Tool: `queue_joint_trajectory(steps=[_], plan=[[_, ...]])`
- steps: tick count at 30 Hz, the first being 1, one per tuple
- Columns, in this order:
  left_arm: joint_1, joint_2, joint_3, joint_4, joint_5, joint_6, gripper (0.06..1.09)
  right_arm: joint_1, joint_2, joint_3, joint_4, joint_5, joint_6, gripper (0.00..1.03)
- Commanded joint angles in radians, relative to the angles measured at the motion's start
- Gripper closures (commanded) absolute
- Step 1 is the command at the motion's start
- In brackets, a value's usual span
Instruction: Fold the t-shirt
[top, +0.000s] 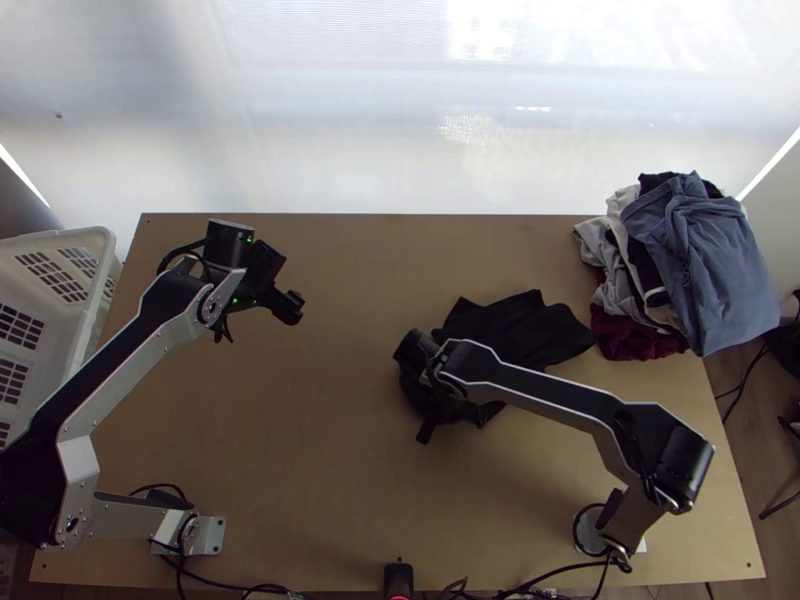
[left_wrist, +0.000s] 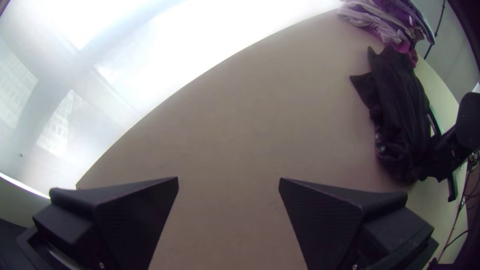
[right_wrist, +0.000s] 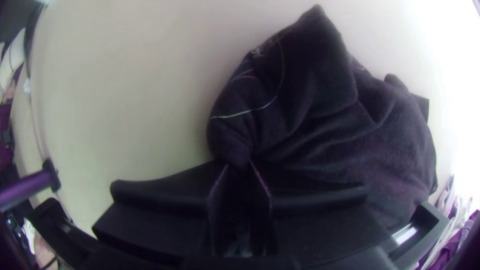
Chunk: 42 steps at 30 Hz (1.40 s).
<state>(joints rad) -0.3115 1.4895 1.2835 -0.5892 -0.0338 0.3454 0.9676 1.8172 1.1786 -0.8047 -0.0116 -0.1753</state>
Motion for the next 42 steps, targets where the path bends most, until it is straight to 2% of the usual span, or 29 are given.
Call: queue_joint_trajectory(steps=[1,3,4,6,7,8,9,10,14,20,25,28,33,39,42], plan=[[-0.043,0.009,0.0,0.0,-0.002,-0.002,0.11,0.079,-0.254,-0.234,-0.034,-0.068,-0.144,1.0],[-0.055,0.014,0.0,0.002,-0.008,-0.003,0.11,0.089,-0.331,-0.295,-0.042,-0.068,-0.165,1.0],[-0.061,0.017,-0.001,0.005,-0.011,-0.005,0.11,0.088,-0.358,-0.318,-0.047,-0.068,-0.164,0.96],[-0.072,0.021,-0.001,0.011,-0.014,-0.008,0.11,0.077,-0.392,-0.344,-0.048,-0.067,-0.122,0.72],[-0.078,0.021,-0.001,0.017,-0.02,-0.011,0.11,0.075,-0.409,-0.35,-0.053,-0.067,-0.107,0.66],[-0.084,0.023,-0.001,0.02,-0.029,-0.013,0.11,0.075,-0.429,-0.356,-0.053,-0.067,-0.095,0.56],[-0.09,0.023,-0.001,0.023,-0.034,-0.014,0.11,0.075,-0.444,-0.358,-0.054,-0.067,-0.075,0.38],[-0.097,0.023,-0.001,0.023,-0.037,-0.019,0.11,0.079,-0.463,-0.359,-0.064,-0.068,-0.069,0.25],[-0.117,0.023,-0.006,0.023,-0.051,-0.02,0.11,0.091,-0.518,-0.347,-0.093,-0.07,-0.047,0.08],[-0.13,0.018,-0.018,0.023,-0.061,-0.016,0.11,0.095,-0.533,-0.28,-0.143,-0.14,0.026,0.05],[-0.143,0.017,-0.027,0.025,-0.067,-0.017,0.11,0.152,-0.476,-0.27,-0.062,-0.149,0.109,0.05],[-0.158,0.018,-0.03,0.025,-0.081,-0.017,0.11,0.203,-0.424,-0.263,-0.031,-0.146,0.114,0.05],[-0.158,0.015,-0.027,0.029,-0.095,-0.011,0.11,0.28,-0.351,-0.27,0.036,-0.024,0.128,0.06],[-0.158,0.003,-0.035,0.029,-0.097,-0.011,0.11,0.379,-0.348,-0.3,0.102,0.288,0.108,0.07],[-0.163,0.005,-0.035,0.032,-0.097,-0.014,0.11,0.393,-0.354,-0.309,0.105,0.358,0.099,0.07]])
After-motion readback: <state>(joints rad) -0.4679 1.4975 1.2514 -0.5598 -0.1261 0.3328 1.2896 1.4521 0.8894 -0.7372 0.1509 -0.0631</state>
